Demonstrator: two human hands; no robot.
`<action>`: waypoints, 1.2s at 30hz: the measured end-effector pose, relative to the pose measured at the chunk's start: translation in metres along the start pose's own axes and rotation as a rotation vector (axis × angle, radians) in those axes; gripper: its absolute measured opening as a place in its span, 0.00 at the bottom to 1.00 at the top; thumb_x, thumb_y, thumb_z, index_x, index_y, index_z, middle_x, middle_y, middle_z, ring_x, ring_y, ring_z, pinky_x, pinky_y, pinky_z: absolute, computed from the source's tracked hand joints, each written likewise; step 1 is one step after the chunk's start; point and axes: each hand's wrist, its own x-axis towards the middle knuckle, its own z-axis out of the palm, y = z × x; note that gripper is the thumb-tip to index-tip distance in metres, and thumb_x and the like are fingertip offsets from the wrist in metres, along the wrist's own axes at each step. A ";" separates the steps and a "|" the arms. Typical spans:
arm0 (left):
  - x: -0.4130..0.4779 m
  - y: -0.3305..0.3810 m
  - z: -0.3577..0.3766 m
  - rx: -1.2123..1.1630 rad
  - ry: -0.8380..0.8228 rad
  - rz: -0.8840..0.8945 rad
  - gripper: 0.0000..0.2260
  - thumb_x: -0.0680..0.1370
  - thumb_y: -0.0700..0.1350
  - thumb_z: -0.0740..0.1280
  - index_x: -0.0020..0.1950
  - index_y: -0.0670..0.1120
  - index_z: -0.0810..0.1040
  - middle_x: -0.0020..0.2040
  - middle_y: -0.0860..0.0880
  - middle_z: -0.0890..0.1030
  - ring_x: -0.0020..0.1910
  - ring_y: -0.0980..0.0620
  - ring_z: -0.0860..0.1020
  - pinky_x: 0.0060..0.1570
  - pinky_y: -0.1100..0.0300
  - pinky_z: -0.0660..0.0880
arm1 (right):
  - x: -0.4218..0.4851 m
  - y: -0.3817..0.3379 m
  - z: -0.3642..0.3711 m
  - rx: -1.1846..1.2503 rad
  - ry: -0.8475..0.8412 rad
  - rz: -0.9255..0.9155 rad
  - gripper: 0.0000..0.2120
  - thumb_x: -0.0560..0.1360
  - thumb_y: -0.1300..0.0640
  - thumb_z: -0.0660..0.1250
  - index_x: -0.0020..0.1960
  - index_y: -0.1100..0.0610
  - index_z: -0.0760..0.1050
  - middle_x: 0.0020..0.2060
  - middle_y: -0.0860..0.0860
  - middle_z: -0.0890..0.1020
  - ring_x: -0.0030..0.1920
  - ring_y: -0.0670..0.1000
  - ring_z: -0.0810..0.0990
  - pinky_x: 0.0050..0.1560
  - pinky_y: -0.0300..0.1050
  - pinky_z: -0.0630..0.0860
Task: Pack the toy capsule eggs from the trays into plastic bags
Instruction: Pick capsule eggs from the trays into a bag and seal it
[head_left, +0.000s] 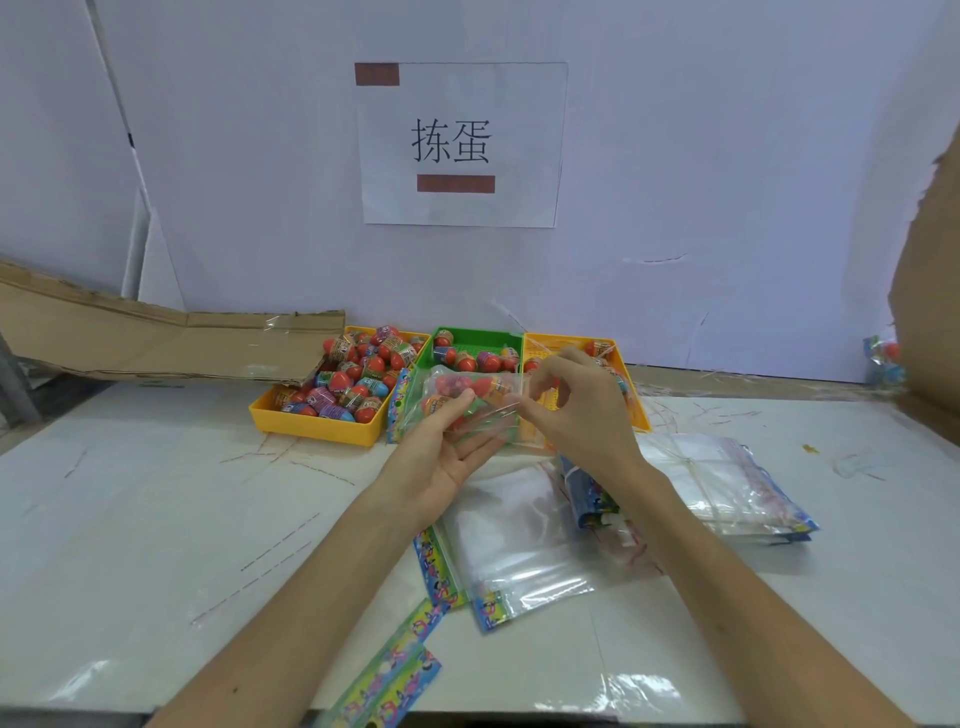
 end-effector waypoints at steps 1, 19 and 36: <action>0.000 -0.001 0.000 0.001 -0.008 -0.007 0.11 0.82 0.41 0.66 0.62 0.41 0.81 0.59 0.38 0.85 0.56 0.42 0.85 0.54 0.51 0.83 | 0.000 0.001 0.000 -0.006 0.010 0.010 0.15 0.71 0.50 0.78 0.34 0.51 0.73 0.36 0.42 0.73 0.37 0.41 0.73 0.37 0.30 0.64; 0.002 0.000 -0.004 -0.066 0.053 -0.046 0.08 0.82 0.39 0.66 0.55 0.39 0.83 0.53 0.35 0.85 0.48 0.43 0.87 0.44 0.53 0.85 | -0.003 -0.002 -0.001 0.023 -0.136 0.040 0.19 0.72 0.46 0.72 0.30 0.55 0.71 0.25 0.46 0.72 0.29 0.45 0.68 0.33 0.35 0.65; 0.005 0.000 -0.008 -0.071 0.100 0.006 0.12 0.82 0.39 0.65 0.64 0.38 0.79 0.57 0.35 0.84 0.56 0.42 0.84 0.47 0.52 0.85 | 0.018 0.050 -0.030 -0.465 -0.353 0.365 0.18 0.78 0.48 0.67 0.68 0.50 0.75 0.65 0.52 0.73 0.67 0.57 0.73 0.70 0.60 0.64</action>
